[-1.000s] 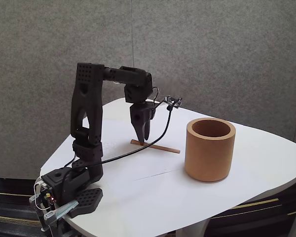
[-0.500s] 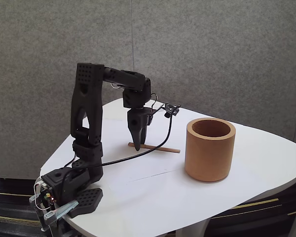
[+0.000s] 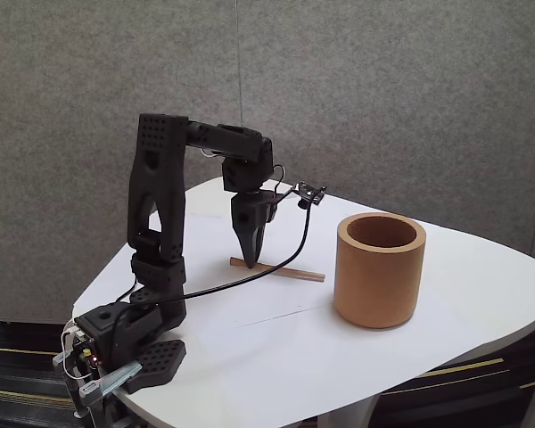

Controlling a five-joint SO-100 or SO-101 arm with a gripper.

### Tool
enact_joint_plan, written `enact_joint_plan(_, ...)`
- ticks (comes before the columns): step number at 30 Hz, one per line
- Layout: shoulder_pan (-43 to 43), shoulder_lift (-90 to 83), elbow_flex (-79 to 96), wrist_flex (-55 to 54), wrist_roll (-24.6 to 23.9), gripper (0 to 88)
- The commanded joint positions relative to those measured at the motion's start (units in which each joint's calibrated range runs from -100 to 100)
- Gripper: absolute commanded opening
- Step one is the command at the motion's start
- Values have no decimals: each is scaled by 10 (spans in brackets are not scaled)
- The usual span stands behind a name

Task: Grab the pen and put it in the pen holder.

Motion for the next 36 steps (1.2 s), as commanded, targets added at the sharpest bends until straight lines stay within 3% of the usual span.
enact_joint_plan(1, 1, -3, -28, 2, -1, 6)
enact_joint_plan(16, -11, -28, -103, 5, -1, 6)
enact_joint_plan(24, -12, -97, -258, 5, 7, 6)
enact_joint_plan(36, 26, -239, -281, 5, 136, 6)
